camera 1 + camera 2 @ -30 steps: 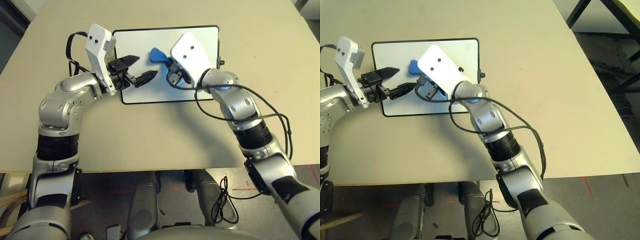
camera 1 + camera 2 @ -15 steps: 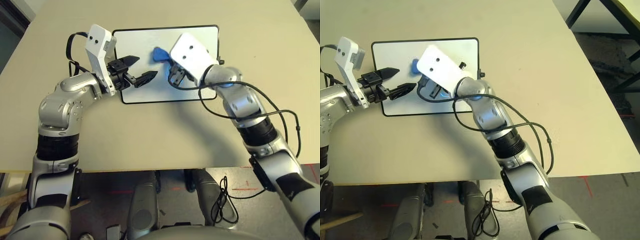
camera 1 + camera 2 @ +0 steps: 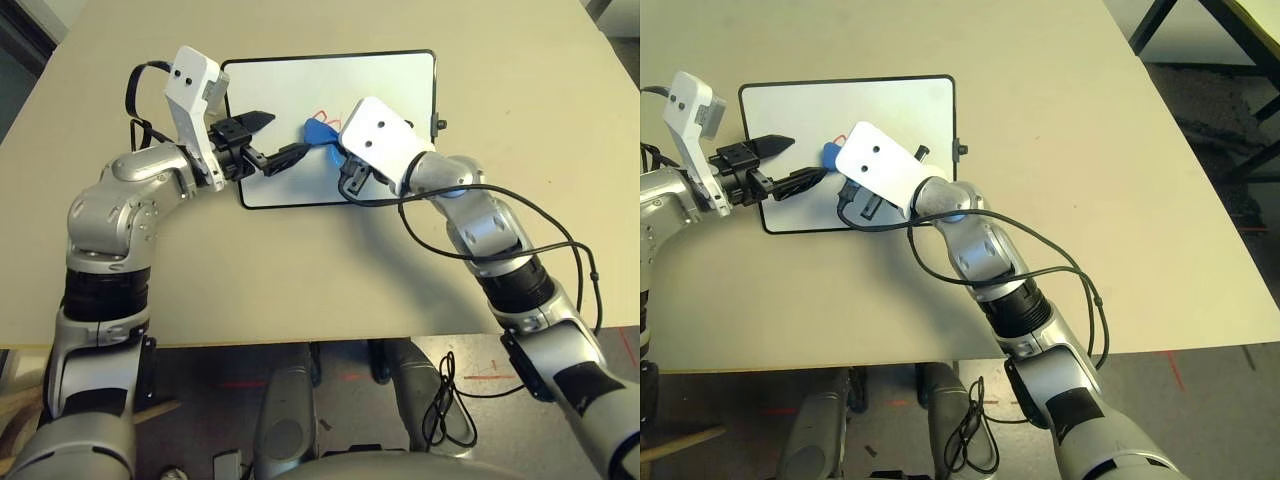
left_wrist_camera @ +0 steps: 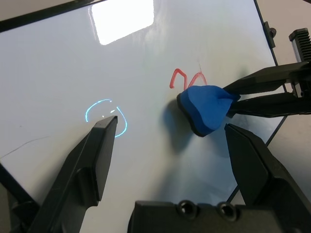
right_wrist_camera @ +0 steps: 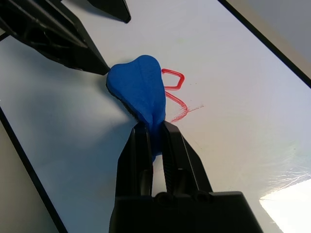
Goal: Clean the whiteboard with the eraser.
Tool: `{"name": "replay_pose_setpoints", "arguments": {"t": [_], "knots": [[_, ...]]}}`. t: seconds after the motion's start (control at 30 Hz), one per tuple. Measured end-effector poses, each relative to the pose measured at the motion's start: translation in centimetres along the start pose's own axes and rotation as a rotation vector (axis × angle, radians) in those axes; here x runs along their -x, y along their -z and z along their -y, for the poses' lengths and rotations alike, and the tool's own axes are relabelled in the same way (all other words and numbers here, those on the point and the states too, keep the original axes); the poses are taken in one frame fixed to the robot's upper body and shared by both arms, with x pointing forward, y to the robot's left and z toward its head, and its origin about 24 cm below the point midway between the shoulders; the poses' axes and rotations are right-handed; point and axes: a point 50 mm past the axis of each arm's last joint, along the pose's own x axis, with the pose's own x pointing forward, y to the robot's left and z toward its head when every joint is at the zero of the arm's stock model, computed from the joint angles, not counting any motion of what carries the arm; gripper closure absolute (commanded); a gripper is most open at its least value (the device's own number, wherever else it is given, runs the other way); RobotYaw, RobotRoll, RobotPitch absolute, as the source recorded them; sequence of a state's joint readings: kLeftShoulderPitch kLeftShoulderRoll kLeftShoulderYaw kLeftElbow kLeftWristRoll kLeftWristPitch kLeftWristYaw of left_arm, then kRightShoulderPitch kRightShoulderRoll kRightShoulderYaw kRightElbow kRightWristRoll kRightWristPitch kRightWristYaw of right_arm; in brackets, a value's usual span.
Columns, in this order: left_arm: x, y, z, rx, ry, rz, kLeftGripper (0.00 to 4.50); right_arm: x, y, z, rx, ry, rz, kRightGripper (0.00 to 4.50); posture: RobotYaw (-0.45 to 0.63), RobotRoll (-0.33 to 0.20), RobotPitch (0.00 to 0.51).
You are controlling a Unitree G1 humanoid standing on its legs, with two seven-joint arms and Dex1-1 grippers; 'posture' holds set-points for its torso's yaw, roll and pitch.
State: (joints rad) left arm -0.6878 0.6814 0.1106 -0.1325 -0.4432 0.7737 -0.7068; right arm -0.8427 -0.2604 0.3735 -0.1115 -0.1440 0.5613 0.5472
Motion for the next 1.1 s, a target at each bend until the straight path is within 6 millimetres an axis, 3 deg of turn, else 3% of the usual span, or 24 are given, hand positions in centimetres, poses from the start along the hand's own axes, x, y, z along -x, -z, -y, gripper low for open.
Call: {"name": "replay_pose_setpoints", "arguments": {"t": [0.13,0.33,0.53,0.73,0.9,1.1], "knots": [[0.1,-0.1,-0.1,-0.002,-0.001,-0.002,0.0,-0.3,-0.4,0.6,0.009,0.018,0.005,4.31,0.07,0.0,0.337],[0.0,-0.1,-0.1,-0.003,0.004,-0.001,0.0,-0.5,-2.4,3.7,0.036,0.129,0.076,4.31,0.07,0.0,0.338],[0.0,-0.1,0.0,-0.004,0.008,0.0,0.0,-0.4,-0.8,1.3,-0.01,0.054,0.04,4.31,0.07,0.0,0.34],[0.1,0.0,0.0,0.0,0.007,-0.007,0.0,-0.1,-0.8,-0.7,-0.037,-0.019,0.034,4.31,0.08,0.0,0.336],[0.0,0.0,0.0,0.001,0.009,-0.009,0.0,-0.2,-0.8,-0.6,-0.043,-0.021,0.024,4.31,0.07,0.0,0.33],[0.0,0.0,0.0,0.0,0.009,-0.01,0.0,-0.8,-1.2,2.3,-0.032,0.067,0.028,4.31,0.07,0.0,0.326]]}}
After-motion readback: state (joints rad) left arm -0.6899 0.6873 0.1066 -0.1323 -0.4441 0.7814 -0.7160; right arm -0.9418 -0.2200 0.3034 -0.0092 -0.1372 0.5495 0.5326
